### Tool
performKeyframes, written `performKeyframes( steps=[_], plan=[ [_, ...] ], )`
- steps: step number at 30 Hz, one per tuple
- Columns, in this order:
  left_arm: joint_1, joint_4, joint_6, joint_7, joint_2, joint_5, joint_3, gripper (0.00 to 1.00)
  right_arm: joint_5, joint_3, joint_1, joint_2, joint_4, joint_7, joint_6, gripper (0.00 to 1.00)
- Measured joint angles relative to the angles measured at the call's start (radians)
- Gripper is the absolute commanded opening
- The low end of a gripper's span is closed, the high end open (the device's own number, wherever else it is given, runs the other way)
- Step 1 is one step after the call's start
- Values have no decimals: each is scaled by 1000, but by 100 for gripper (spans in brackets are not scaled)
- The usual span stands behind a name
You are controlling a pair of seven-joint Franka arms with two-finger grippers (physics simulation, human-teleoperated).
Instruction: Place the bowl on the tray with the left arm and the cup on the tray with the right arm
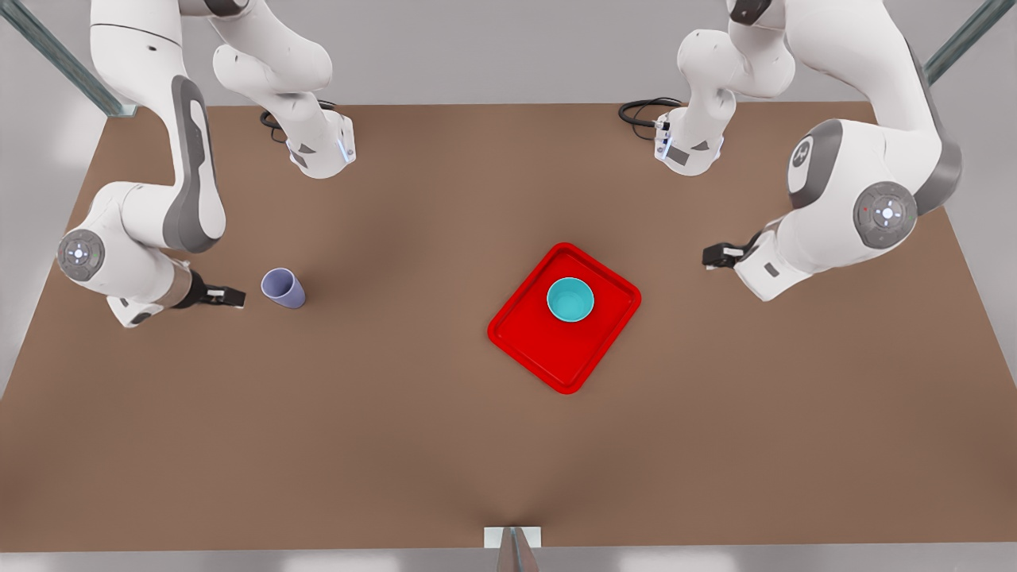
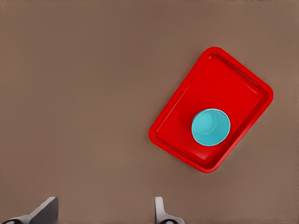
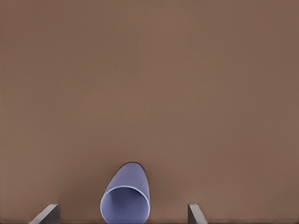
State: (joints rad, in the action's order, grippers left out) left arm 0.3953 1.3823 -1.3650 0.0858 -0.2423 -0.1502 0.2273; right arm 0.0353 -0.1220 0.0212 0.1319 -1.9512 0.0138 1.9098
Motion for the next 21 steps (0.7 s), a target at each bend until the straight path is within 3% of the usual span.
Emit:
performKeyframes(
  steps=[10,15,17,21],
  plan=[
    [-1,1,-12,-9,-38,-26,1,100,5,29,14,-54,-124,-70,33,100],
    [-2,-5,-201,-11,-57,-58,1,100,5,42,3,-86,-168,-71,27,100],
    [-1,-5,-358,-11,-65,-65,0,100,5,42,6,-84,-179,-72,26,100],
    [-7,-2,-365,-9,-140,-69,-4,100,5,42,-2,-81,-192,-72,31,100]
  ],
)
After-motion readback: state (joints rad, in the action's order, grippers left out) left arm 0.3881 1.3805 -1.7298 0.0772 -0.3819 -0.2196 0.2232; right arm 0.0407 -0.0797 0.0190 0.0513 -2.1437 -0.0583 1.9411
